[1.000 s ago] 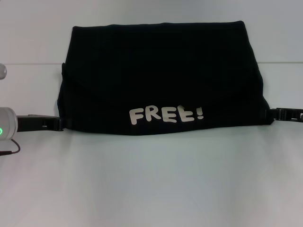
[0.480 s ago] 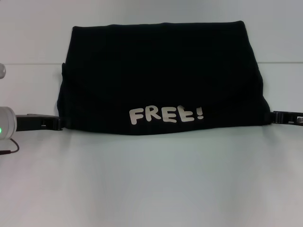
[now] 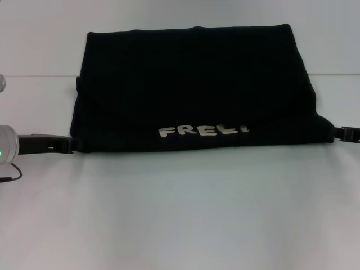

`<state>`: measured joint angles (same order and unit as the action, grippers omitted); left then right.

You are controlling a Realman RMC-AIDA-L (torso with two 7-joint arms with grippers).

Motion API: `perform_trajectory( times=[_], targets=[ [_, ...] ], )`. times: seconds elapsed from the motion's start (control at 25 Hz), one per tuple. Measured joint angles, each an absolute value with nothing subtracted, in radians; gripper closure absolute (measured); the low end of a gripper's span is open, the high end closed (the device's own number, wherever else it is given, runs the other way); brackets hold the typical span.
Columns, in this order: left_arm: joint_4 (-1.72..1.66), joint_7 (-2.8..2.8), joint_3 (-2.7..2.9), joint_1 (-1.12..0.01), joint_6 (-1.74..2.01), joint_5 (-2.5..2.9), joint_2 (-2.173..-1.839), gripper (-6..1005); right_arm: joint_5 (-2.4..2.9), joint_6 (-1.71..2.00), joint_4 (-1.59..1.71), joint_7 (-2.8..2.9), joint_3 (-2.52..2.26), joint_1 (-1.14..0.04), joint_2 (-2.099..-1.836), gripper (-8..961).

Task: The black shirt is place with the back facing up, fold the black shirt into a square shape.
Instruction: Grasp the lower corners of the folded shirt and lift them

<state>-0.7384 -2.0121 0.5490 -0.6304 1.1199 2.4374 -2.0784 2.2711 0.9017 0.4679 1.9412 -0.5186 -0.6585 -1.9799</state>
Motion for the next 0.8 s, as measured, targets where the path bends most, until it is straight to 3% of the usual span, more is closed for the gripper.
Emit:
perform_trajectory(
  times=[0.6,0.8],
  targets=[
    [-0.823,-2.021,0.541,-0.587,1.276,2.438,-2.078,914,2.261,1.100,0.497,1.914,-0.517,-0.593,-1.957,918],
    [-0.878,-2.013,0.541,-0.546,1.383,2.443,-2.076,909,2.261,1.191,0.553,1.906,-0.506,-0.538,-1.961,911]
  ],
)
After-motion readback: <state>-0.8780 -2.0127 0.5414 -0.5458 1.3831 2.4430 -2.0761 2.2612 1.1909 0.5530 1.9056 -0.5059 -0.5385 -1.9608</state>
